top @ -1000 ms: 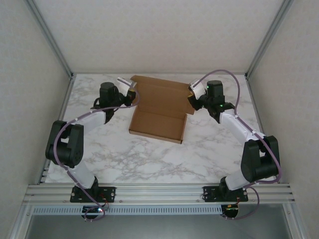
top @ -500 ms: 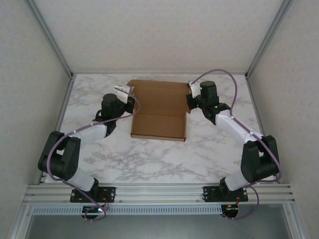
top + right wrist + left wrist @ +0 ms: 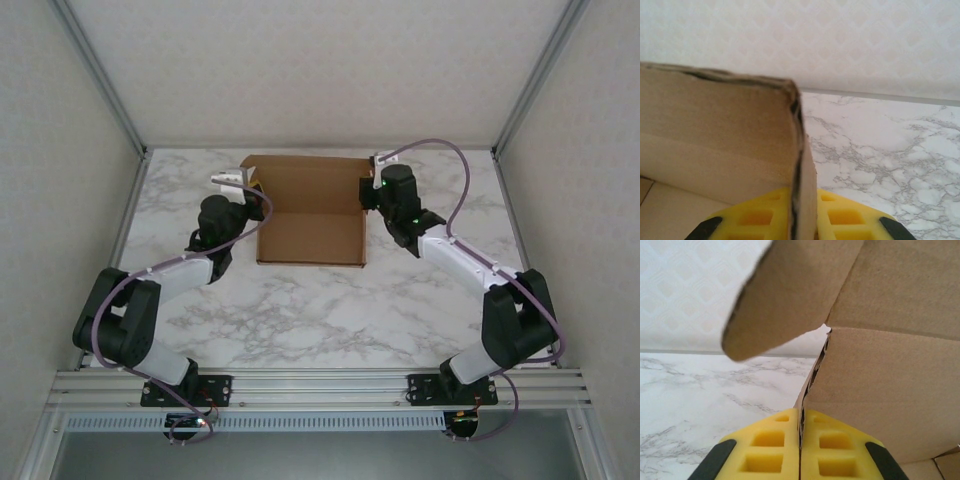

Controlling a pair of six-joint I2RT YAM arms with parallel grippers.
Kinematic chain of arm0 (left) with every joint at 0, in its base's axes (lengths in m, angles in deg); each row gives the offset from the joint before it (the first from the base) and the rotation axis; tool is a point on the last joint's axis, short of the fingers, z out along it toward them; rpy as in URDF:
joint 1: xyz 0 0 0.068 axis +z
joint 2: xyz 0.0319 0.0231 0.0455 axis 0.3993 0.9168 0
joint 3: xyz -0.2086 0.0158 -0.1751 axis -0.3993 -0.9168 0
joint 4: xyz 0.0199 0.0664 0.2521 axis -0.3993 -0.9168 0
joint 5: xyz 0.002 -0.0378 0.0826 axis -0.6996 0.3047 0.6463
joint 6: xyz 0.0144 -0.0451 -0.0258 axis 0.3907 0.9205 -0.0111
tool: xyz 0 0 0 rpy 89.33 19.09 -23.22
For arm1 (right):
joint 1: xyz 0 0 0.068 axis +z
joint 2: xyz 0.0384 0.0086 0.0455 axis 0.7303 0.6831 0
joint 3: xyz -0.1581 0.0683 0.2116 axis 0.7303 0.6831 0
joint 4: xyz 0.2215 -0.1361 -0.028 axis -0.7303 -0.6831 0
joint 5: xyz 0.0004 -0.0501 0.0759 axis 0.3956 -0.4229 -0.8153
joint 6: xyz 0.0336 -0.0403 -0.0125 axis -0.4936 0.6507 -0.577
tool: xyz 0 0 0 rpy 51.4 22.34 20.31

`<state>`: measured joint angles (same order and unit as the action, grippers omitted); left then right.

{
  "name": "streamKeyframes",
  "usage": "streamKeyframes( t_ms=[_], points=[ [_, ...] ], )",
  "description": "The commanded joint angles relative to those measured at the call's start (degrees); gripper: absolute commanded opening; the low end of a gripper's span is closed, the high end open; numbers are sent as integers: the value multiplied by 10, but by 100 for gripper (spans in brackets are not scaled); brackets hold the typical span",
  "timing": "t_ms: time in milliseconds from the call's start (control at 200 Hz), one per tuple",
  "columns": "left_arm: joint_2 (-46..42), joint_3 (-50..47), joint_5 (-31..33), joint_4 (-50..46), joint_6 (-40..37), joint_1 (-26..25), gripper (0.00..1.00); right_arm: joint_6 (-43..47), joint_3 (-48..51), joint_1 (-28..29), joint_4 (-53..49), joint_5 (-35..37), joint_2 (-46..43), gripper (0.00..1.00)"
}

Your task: Fold the paper box

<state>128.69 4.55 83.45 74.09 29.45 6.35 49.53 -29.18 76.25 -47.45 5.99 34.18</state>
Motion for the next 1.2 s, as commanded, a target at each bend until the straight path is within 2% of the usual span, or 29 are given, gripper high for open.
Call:
streamKeyframes(
  t_ms=[0,135,325,461,766,996,1197],
  points=[
    [9,-8,-10,71,47,-17,0,-43,1,23,64,39,20,16],
    [20,-9,-10,79,53,-17,0,-33,22,26,126,22,39,22],
    [24,-13,-7,71,32,-18,0,65,31,26,153,-50,65,29],
    [17,-15,7,46,10,-17,0,129,38,22,129,-66,60,32],
    [11,-16,12,29,-6,-15,0,124,15,-12,59,-126,57,40],
    [2,-15,11,3,-33,-6,0,146,-17,-58,-11,-260,60,39],
    [3,-10,5,-7,-41,-1,0,163,-35,-80,-42,-290,68,36]
  ],
)
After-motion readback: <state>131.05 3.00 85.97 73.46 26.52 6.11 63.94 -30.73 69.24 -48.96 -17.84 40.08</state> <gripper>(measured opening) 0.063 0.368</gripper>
